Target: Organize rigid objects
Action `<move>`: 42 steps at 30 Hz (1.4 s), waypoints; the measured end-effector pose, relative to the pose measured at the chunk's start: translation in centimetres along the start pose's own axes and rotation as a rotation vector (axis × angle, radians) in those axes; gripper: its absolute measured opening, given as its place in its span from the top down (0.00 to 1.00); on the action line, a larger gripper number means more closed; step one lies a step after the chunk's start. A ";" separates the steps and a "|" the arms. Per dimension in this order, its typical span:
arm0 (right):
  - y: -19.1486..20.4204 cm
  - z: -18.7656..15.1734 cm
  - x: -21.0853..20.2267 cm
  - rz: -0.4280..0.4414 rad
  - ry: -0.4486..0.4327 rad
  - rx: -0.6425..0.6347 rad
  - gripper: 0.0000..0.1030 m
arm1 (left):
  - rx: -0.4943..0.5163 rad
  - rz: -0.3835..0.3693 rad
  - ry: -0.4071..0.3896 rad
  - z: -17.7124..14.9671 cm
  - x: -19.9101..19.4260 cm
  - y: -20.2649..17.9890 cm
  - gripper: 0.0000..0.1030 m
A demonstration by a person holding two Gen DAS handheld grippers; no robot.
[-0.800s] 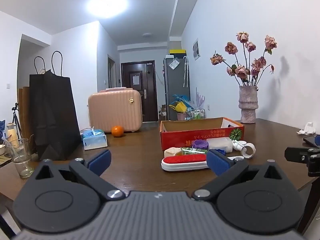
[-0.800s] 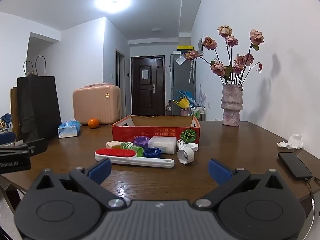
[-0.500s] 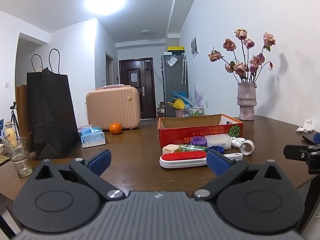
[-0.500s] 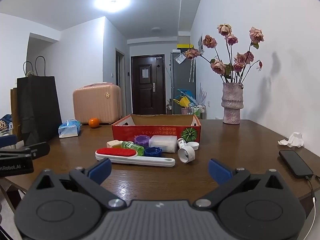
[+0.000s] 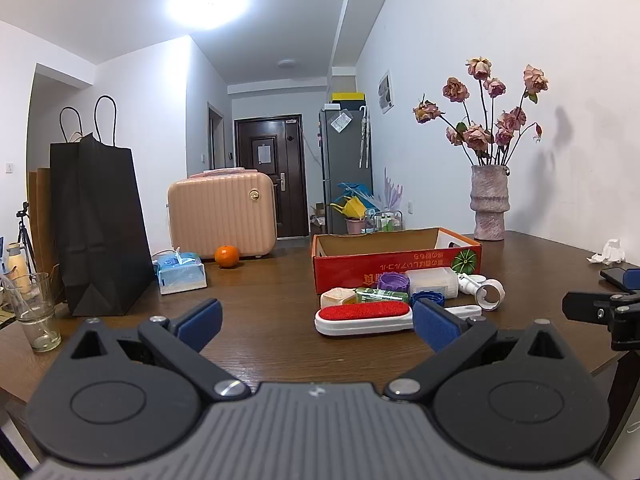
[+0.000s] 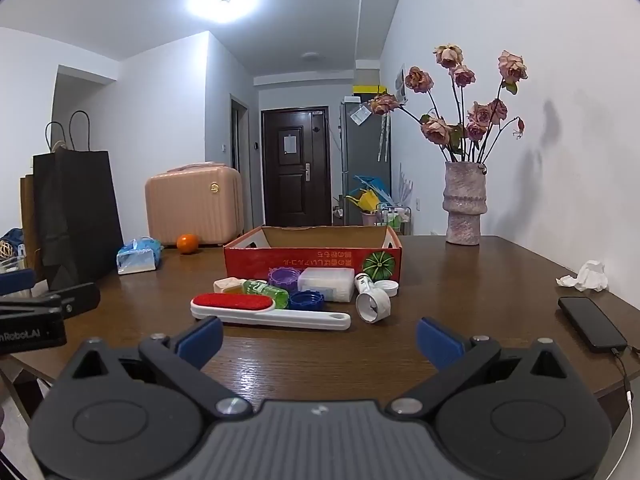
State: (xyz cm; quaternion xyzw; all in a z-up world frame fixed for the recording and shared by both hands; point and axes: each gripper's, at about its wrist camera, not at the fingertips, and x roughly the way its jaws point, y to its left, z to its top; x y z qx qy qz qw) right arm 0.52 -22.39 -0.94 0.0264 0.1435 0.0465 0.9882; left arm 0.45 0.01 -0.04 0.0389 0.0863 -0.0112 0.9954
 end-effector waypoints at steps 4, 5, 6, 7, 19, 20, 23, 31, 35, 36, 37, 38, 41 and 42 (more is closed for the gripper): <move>0.0 0.1 0.0 -0.001 0.001 0.001 0.00 | 0.000 -0.004 -0.003 -0.1 0.1 0.1 0.00; 0.0 0.0 0.0 -0.001 0.001 0.002 0.00 | -0.001 -0.003 -0.002 -0.1 0.1 0.1 0.00; 0.1 0.0 0.0 -0.002 0.001 0.002 0.00 | 0.000 -0.002 -0.003 -0.1 0.1 0.0 0.00; 0.0 0.0 -0.1 -0.002 0.001 0.002 0.00 | 0.000 -0.002 -0.002 -0.1 0.1 0.0 0.00; 0.0 0.1 0.1 -0.004 0.006 0.004 0.00 | -0.001 0.000 -0.004 -0.2 0.2 0.0 0.00; 0.0 0.1 0.1 -0.004 0.007 0.004 0.00 | -0.001 0.000 -0.004 -0.2 0.1 0.0 0.00; 0.0 0.1 0.1 -0.003 0.007 0.004 0.00 | -0.001 -0.001 -0.003 -0.2 0.2 0.0 0.00; 0.0 -0.1 0.2 -0.002 0.016 0.005 0.00 | -0.001 0.001 -0.005 -0.1 0.1 0.0 0.00; 0.0 -0.1 0.2 -0.003 0.015 0.005 0.00 | -0.001 0.001 -0.003 -0.1 0.2 0.0 0.00; 0.0 0.0 0.2 -0.003 0.015 0.005 0.00 | -0.001 0.002 -0.004 -0.1 0.1 0.0 0.00; 0.0 0.0 0.2 -0.002 0.017 0.005 0.00 | -0.001 0.001 -0.005 -0.1 0.2 0.0 0.00; 0.0 -0.1 0.3 -0.002 0.018 0.006 0.00 | -0.001 0.001 -0.004 -0.1 0.1 0.0 0.00; 0.0 0.0 0.3 0.000 0.022 0.007 0.00 | 0.000 0.001 -0.004 -0.1 0.1 0.0 0.00; -0.1 0.0 0.3 0.000 0.023 0.007 0.00 | 0.000 0.001 -0.004 -0.2 0.1 0.0 0.00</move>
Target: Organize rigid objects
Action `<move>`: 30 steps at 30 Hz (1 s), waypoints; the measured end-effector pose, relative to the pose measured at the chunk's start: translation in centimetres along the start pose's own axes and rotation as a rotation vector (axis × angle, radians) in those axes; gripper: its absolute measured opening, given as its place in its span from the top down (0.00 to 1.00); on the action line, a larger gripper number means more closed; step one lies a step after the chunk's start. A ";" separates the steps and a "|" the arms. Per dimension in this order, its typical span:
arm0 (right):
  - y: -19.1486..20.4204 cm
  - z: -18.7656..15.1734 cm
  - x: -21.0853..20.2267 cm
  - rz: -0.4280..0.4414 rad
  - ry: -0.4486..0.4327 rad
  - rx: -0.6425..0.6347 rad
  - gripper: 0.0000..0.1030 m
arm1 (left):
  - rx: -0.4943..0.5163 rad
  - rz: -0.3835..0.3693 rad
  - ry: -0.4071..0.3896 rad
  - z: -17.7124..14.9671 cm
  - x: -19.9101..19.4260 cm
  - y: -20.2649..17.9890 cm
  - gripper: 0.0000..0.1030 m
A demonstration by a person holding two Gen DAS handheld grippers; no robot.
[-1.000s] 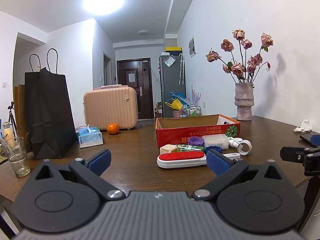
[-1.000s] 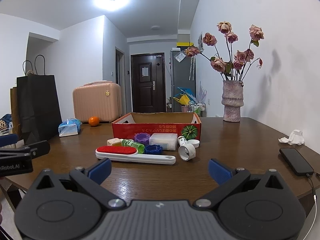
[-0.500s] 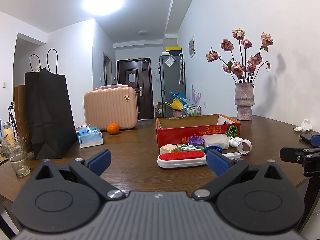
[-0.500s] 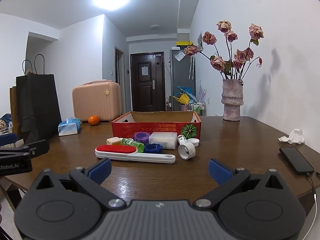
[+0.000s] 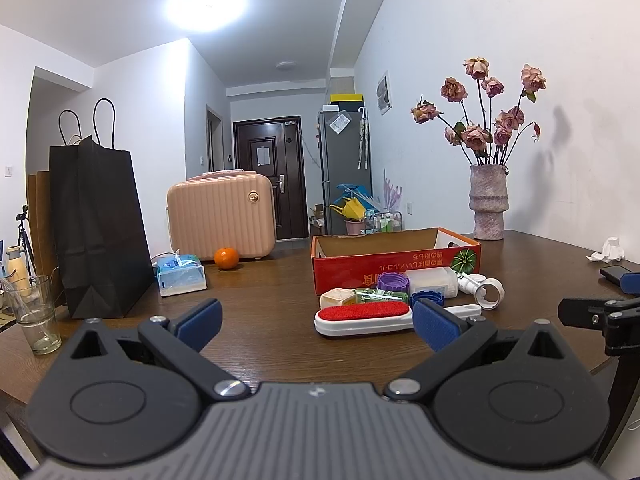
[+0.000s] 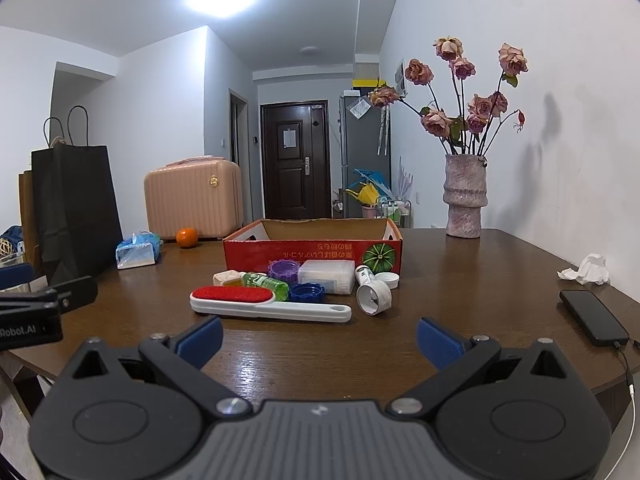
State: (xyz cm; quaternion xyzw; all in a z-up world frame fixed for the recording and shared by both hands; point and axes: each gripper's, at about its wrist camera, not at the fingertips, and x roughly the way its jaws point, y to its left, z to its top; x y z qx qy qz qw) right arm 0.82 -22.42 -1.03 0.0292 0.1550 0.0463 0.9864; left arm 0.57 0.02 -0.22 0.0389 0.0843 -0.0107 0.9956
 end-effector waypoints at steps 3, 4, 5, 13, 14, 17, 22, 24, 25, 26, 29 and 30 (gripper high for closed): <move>0.1 0.0 0.0 -0.001 0.000 0.000 0.00 | -0.001 0.000 0.000 0.0 0.0 0.0 0.00; 0.0 0.0 0.0 -0.001 0.000 0.000 0.00 | -0.001 0.000 0.001 0.0 0.0 0.0 0.00; 0.1 0.0 0.0 -0.001 0.000 0.000 0.00 | 0.000 0.001 0.000 0.0 0.0 0.0 0.00; 0.0 0.0 0.2 -0.001 0.006 0.000 0.00 | 0.002 0.002 -0.001 -0.1 0.0 0.0 0.00; 0.0 0.0 0.1 -0.002 0.005 0.001 0.00 | 0.002 0.001 -0.001 -0.1 0.0 0.0 0.00; 0.0 -0.1 0.1 -0.002 0.006 0.000 0.00 | 0.001 0.002 0.000 0.0 0.0 -0.1 0.00; 0.0 -0.1 0.2 -0.001 0.009 0.001 0.00 | 0.002 0.001 0.000 -0.1 0.0 -0.1 0.00; 0.0 -0.1 0.2 -0.003 0.013 0.003 0.00 | 0.002 0.000 0.003 -0.1 0.0 0.0 0.00; -0.1 -0.1 0.3 -0.004 0.014 0.004 0.00 | 0.002 0.000 0.004 -0.2 0.0 0.0 0.00; -0.1 -0.1 0.3 -0.004 0.014 0.005 0.00 | 0.002 0.001 0.003 -0.2 0.0 0.0 0.00; 0.0 -0.1 0.3 -0.003 0.012 0.002 0.00 | 0.004 0.002 0.004 -0.3 0.1 -0.1 0.00; 0.1 0.0 0.3 -0.003 0.012 0.002 0.00 | 0.004 0.000 0.006 -0.3 0.1 0.0 0.00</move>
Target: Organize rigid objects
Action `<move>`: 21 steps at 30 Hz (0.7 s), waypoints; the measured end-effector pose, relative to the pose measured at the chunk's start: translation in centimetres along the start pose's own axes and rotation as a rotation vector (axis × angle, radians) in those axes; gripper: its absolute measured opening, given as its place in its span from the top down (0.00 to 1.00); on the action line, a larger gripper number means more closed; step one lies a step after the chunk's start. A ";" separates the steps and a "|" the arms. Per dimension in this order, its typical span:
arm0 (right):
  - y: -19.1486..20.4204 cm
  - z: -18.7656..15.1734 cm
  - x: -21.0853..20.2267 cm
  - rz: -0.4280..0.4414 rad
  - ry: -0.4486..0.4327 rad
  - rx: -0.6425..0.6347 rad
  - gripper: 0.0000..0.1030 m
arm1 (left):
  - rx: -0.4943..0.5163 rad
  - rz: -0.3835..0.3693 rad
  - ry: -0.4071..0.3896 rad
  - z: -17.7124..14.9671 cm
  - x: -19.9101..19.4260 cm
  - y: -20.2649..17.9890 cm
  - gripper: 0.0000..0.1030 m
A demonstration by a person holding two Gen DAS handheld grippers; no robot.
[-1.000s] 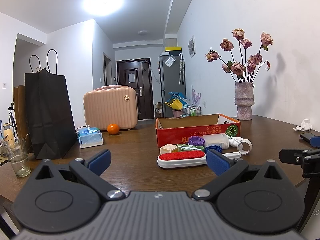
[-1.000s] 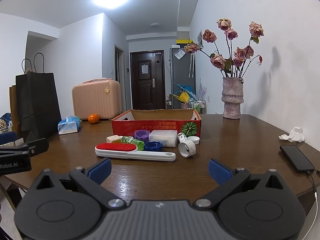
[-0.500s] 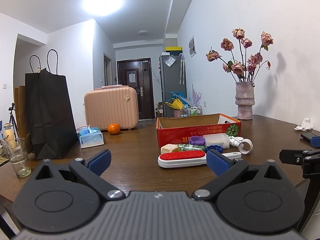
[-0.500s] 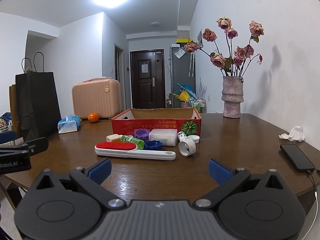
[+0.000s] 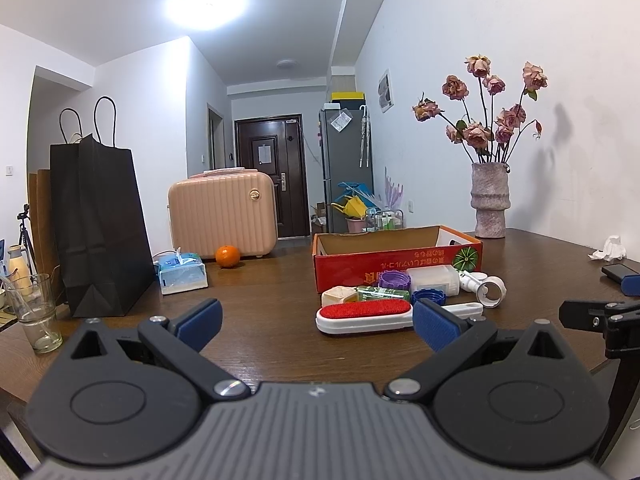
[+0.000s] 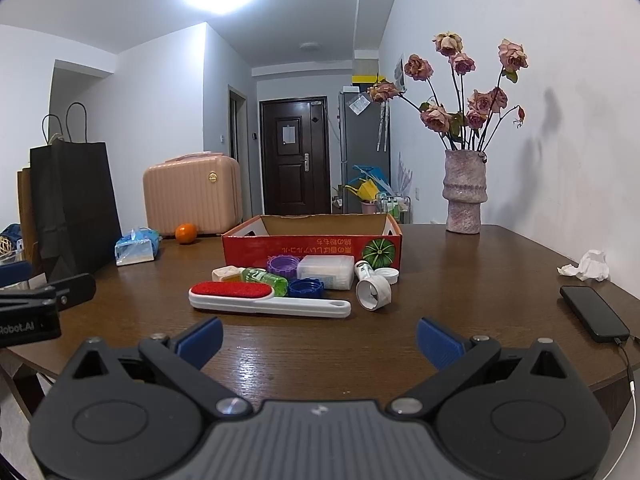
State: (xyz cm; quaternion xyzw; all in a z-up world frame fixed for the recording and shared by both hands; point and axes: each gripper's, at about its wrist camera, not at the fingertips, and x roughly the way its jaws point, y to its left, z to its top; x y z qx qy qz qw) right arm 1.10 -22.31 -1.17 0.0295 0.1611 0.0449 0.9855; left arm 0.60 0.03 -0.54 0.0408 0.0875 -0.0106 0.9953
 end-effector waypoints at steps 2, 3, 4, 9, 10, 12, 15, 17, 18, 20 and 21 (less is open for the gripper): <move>0.0 0.0 0.1 0.001 0.003 0.001 0.00 | -0.001 -0.002 0.005 0.1 0.0 0.1 0.00; 0.0 0.0 0.1 0.001 0.005 0.001 0.00 | -0.001 -0.002 0.006 0.0 0.0 0.1 0.00; 0.0 0.0 0.1 0.000 0.005 0.000 0.00 | 0.000 -0.001 0.006 0.1 0.0 0.1 0.00; 0.0 -0.1 0.2 0.001 0.002 -0.004 0.00 | 0.003 -0.008 0.011 0.0 0.2 0.1 0.00; -0.1 0.0 0.2 -0.002 0.001 -0.007 0.00 | 0.003 -0.004 0.010 0.0 0.5 0.2 0.00; -0.5 0.1 0.5 -0.023 -0.005 -0.010 0.00 | 0.005 0.002 0.008 -0.1 1.4 0.4 0.00; -1.4 0.0 1.7 -0.056 -0.010 -0.011 0.00 | 0.027 -0.007 0.047 -0.2 3.9 0.4 0.00; -2.3 -0.2 3.1 -0.079 0.010 0.000 0.00 | 0.036 -0.012 0.087 -0.5 5.8 0.5 0.00; -2.8 -0.4 3.9 -0.084 0.024 0.018 0.00 | 0.041 -0.014 0.115 -0.8 6.8 0.4 0.00; -4.0 -0.7 5.7 -0.082 0.061 0.066 0.00 | 0.021 -0.029 0.193 -1.3 9.1 0.7 0.00; -4.5 -0.9 6.4 -0.082 0.078 0.081 0.00 | 0.002 -0.045 0.228 -1.5 10.0 0.9 0.00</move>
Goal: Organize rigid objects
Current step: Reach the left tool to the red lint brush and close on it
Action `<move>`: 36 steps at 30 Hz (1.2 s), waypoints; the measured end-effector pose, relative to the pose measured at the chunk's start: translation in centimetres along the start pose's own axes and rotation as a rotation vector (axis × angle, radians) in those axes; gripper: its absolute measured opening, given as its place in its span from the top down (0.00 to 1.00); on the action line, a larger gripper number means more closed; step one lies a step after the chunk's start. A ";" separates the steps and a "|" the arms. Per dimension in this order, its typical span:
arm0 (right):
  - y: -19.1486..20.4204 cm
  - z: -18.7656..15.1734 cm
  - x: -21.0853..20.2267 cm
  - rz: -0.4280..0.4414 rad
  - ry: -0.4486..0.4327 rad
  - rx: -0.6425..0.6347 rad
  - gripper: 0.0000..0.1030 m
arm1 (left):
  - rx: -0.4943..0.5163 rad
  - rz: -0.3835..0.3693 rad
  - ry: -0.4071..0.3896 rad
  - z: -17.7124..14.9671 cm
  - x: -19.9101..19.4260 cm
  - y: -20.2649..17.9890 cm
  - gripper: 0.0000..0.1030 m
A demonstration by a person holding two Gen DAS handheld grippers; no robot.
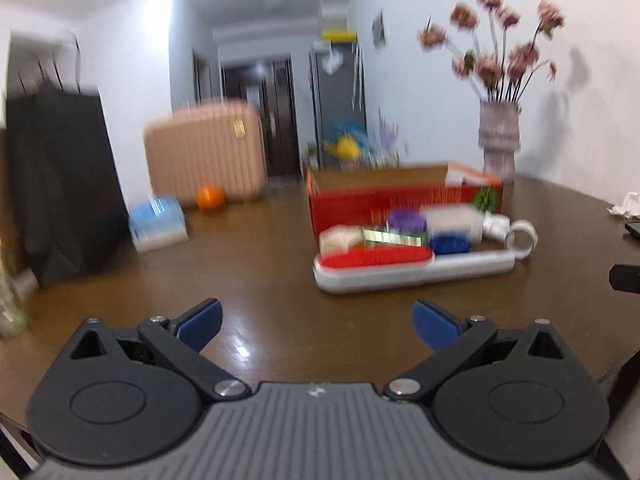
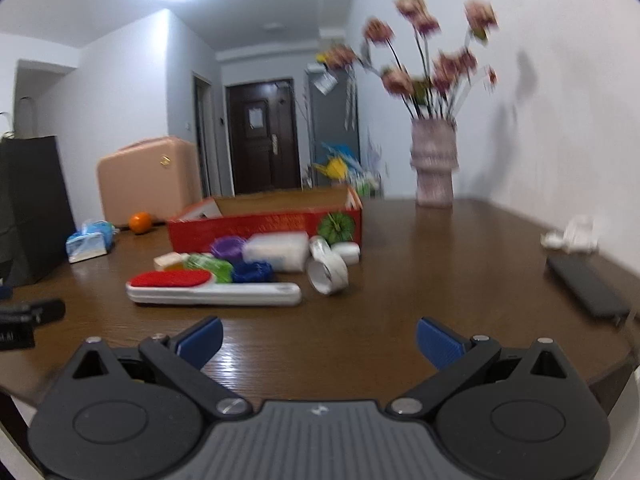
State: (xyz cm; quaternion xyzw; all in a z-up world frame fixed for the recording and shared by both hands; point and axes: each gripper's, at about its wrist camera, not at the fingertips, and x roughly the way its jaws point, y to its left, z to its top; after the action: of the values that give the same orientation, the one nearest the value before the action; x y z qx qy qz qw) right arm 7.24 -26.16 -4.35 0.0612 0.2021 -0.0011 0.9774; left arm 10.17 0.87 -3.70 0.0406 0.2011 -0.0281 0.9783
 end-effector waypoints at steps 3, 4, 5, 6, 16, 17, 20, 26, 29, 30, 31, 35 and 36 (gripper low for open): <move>-0.9 -0.2 2.3 -0.001 0.049 0.002 0.00 | -0.037 -0.037 0.043 0.4 2.5 0.7 0.00; -1.1 -0.3 2.9 0.005 0.060 0.002 0.00 | -0.044 -0.030 0.028 0.8 3.1 0.9 0.00; -1.3 -0.1 3.7 0.022 0.065 0.011 0.00 | -0.063 -0.029 0.006 1.2 3.7 1.2 0.00; -1.5 0.1 4.3 0.046 0.054 0.020 0.00 | -0.092 -0.037 -0.007 1.7 4.3 1.6 0.00; -1.9 4.5 12.5 0.213 0.203 0.122 0.61 | -0.119 -0.163 0.136 5.4 12.8 2.6 0.00; -1.6 4.7 13.3 0.203 0.209 0.120 0.64 | -0.130 -0.170 0.142 5.4 13.4 2.8 0.00; -1.4 5.0 15.1 0.189 0.211 0.136 0.69 | -0.185 -0.208 0.161 5.4 14.7 3.7 0.02; -1.5 4.9 17.4 0.197 0.273 0.150 0.77 | -0.272 -0.265 0.267 5.0 17.0 4.9 0.34; -1.4 4.6 18.0 0.201 0.293 0.152 0.81 | -0.318 -0.300 0.281 4.7 17.5 5.3 0.35; -1.4 4.5 18.1 0.199 0.293 0.156 0.81 | -0.331 -0.310 0.291 4.7 17.6 5.4 0.36; -1.4 4.5 18.1 0.200 0.294 0.162 0.81 | -0.347 -0.319 0.300 4.7 17.6 5.5 0.39; -1.6 4.3 18.0 0.213 0.292 0.183 0.85 | -0.372 -0.330 0.294 4.2 17.0 5.3 0.42; -1.7 4.2 17.8 0.226 0.285 0.190 0.87 | -0.375 -0.327 0.293 4.1 16.6 5.2 0.42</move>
State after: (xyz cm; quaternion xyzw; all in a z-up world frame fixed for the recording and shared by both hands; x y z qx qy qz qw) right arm 25.18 -27.98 -7.78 0.1750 0.3294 0.0983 0.9226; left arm 27.38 5.06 -6.17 -0.1705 0.3458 -0.1418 0.9117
